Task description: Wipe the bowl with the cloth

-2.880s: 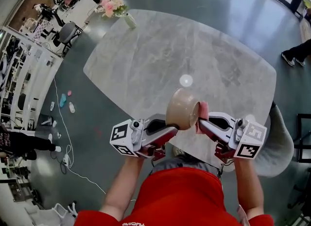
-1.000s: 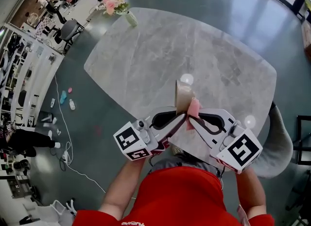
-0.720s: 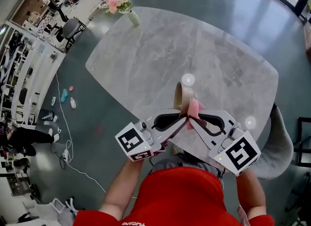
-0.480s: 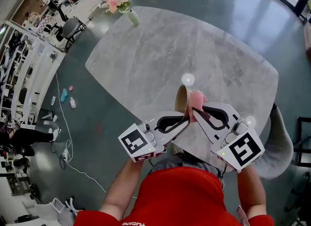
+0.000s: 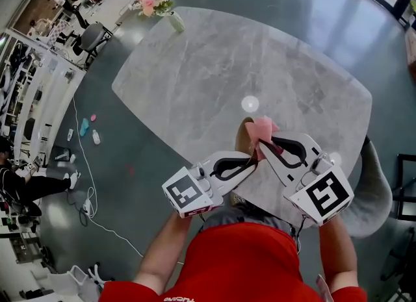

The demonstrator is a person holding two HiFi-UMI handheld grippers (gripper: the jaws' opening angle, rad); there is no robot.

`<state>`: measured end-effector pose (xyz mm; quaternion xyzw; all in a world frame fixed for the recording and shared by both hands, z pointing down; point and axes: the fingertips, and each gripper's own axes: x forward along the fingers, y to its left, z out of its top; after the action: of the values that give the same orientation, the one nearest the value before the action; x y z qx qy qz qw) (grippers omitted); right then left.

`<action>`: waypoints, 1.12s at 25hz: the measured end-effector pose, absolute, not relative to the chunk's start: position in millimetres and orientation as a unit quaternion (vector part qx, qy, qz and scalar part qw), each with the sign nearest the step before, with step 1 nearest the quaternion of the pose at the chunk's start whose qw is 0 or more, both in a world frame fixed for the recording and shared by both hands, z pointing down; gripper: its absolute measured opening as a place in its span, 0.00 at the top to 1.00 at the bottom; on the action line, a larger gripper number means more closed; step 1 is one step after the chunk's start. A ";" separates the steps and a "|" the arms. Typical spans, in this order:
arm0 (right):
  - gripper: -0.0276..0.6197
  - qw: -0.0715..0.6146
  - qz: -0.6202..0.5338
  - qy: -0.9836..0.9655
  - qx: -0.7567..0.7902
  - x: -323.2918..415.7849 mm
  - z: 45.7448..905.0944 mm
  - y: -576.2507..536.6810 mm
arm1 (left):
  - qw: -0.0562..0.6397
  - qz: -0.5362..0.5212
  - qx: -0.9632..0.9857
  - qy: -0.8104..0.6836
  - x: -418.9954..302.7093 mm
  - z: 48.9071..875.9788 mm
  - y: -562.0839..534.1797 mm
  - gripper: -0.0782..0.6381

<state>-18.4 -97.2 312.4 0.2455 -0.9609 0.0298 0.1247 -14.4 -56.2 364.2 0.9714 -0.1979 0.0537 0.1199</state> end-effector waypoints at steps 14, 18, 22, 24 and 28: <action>0.92 0.163 0.036 -0.957 0.238 -9.4 331.4 -124.2 | 0.095 0.094 0.978 -0.158 -7.1 379.2 -55.1 0.87; 0.92 0.173 0.039 -0.954 0.243 -6.2 336.2 -136.3 | 0.062 0.125 0.979 -0.148 -4.7 387.3 -59.5 0.87; 0.92 0.184 0.046 -0.949 0.254 -1.4 351.7 -144.3 | 0.061 0.180 0.965 -0.183 -11.1 409.6 -83.7 0.87; 0.92 0.208 0.042 -0.940 0.267 2.9 370.6 -150.1 | 0.059 0.219 0.953 -0.199 -14.7 427.7 -96.8 0.87; 0.92 0.279 0.026 -0.914 0.292 12.8 418.3 -162.7 | 0.045 0.324 0.920 -0.216 -22.9 474.4 -118.1 0.87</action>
<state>12.8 -162.7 418.3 0.2922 -0.9143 0.0255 0.2792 -22.9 -118.1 474.4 0.9200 -0.2163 0.3238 0.0447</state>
